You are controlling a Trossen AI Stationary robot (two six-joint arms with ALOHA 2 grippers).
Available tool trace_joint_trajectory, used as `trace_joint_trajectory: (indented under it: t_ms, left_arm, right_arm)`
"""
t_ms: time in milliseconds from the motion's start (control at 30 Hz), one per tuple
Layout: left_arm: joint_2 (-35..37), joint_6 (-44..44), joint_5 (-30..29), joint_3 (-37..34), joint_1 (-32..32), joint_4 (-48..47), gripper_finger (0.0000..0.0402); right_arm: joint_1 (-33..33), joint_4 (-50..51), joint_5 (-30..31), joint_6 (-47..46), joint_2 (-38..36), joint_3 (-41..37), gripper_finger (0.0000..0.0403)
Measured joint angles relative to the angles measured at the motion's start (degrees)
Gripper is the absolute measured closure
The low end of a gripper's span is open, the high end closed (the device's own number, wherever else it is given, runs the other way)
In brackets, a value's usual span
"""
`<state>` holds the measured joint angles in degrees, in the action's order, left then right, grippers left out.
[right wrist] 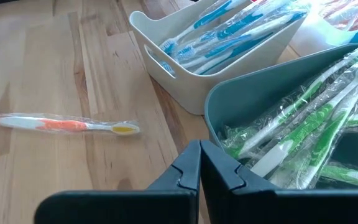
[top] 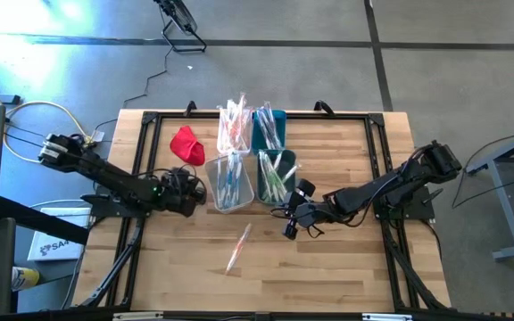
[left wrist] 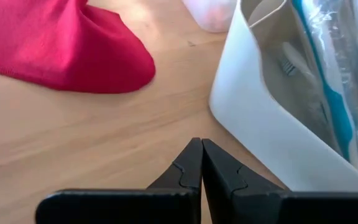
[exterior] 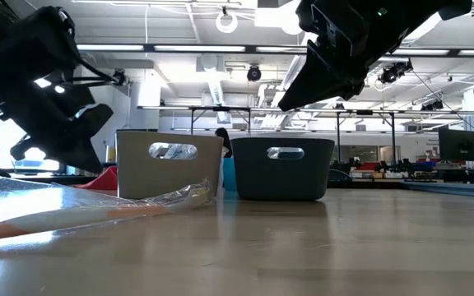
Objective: Pick & Place Toothbrushes
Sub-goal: Adjust the bins
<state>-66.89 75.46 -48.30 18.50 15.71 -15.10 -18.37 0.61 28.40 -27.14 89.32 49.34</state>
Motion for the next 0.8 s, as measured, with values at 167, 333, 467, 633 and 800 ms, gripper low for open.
trace_joint_trajectory:
  t_ms: [167,333,467,633,800]
  left_arm:
    - [0.00,-5.68,2.93,-0.02,-3.24,3.53,0.0398]
    - [0.00,-9.74,5.45,-0.02,-6.44,5.19,0.0398]
    - [0.00,-11.97,7.51,-0.03,-8.55,5.56,0.0398]
    - [0.00,-17.56,9.72,-1.74,-9.49,14.57,0.0398]
    - [0.00,-21.36,10.48,-3.23,-9.67,19.60,0.0398]
  right_arm:
    - [0.00,-0.01,0.00,0.00,0.00,0.00,0.0401]
    - [0.00,0.02,0.00,0.00,0.00,0.00,0.0401]
    - [0.00,0.02,0.00,0.00,0.00,0.00,0.0401]
    - [0.00,0.02,0.00,0.00,0.00,0.00,0.0401]
    - [0.00,0.00,0.00,0.00,0.00,0.00,0.0401]
